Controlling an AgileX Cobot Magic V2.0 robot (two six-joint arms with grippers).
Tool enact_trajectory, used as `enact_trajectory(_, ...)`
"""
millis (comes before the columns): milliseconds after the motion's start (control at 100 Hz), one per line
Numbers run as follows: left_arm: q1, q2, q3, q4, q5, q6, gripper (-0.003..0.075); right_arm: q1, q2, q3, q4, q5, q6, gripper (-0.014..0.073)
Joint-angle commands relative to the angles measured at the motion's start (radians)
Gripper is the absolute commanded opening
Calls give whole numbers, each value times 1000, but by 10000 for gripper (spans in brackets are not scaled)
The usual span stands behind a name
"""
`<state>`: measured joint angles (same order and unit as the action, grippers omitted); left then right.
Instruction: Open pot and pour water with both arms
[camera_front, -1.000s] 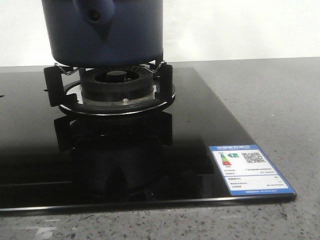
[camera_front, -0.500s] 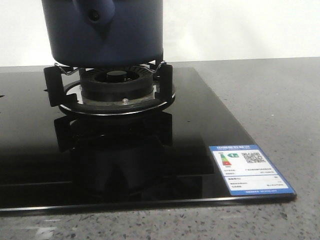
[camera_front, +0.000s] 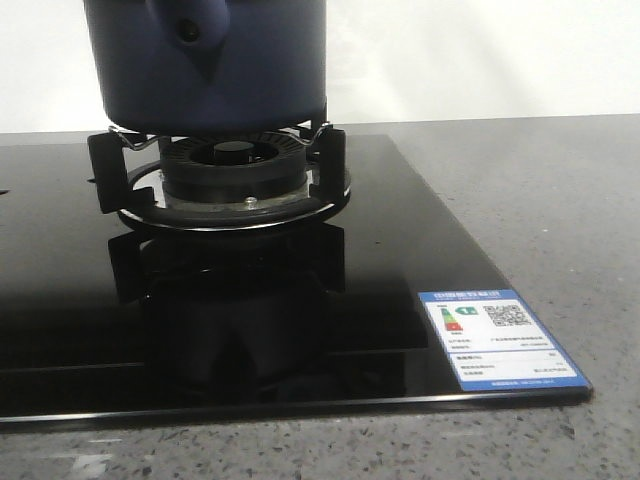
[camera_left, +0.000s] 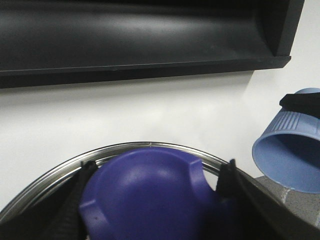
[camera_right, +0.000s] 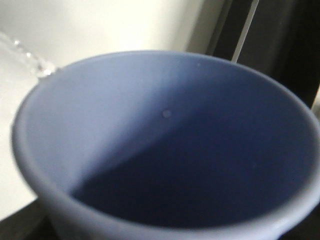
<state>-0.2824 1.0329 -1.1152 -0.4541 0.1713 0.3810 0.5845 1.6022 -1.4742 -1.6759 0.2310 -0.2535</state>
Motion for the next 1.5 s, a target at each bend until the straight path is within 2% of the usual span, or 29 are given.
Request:
enact_trajectory(0, 3, -25, -35, -9, -96, -2, 356, 2, -48, -39, -38, 6, -8, 280)
enact_trajectory(300, 3, -25, -35, -9, -96, -2, 356, 2, -48, -39, -38, 6, -8, 280)
enact_trajectory(400, 3, -25, -35, -9, -96, -2, 356, 2, -48, -39, -38, 6, 30, 280)
enact_trajectory(520, 3, -25, -35, -9, -96, -2, 356, 2, -48, -39, -7, 38, 198, 280)
enact_trajectory(780, 3, -25, -35, -9, -96, -2, 356, 2, -62, -39, 126, 171, 748, 280)
enact_trajectory(850, 3, -25, -35, -9, -96, -2, 356, 2, -73, -39, 175, 201, 857, 280)
enact_trajectory(990, 3, -25, -35, -9, -96, -2, 356, -5, -110, -39, 305, 233, 934, 280)
enact_trajectory(1140, 3, -25, -35, -9, -96, -2, 356, -43, -156, -36, 485, 223, 936, 280)
enact_trajectory(1230, 3, -25, -35, -9, -96, -2, 356, -95, -187, -29, 581, 171, 940, 276)
enact_trajectory(1320, 3, -25, -35, -9, -96, -2, 356, -168, -234, 19, 654, 47, 972, 265)
enact_trajectory(1490, 3, -25, -35, -9, -96, -2, 356, -336, -339, 204, 661, -172, 1112, 263)
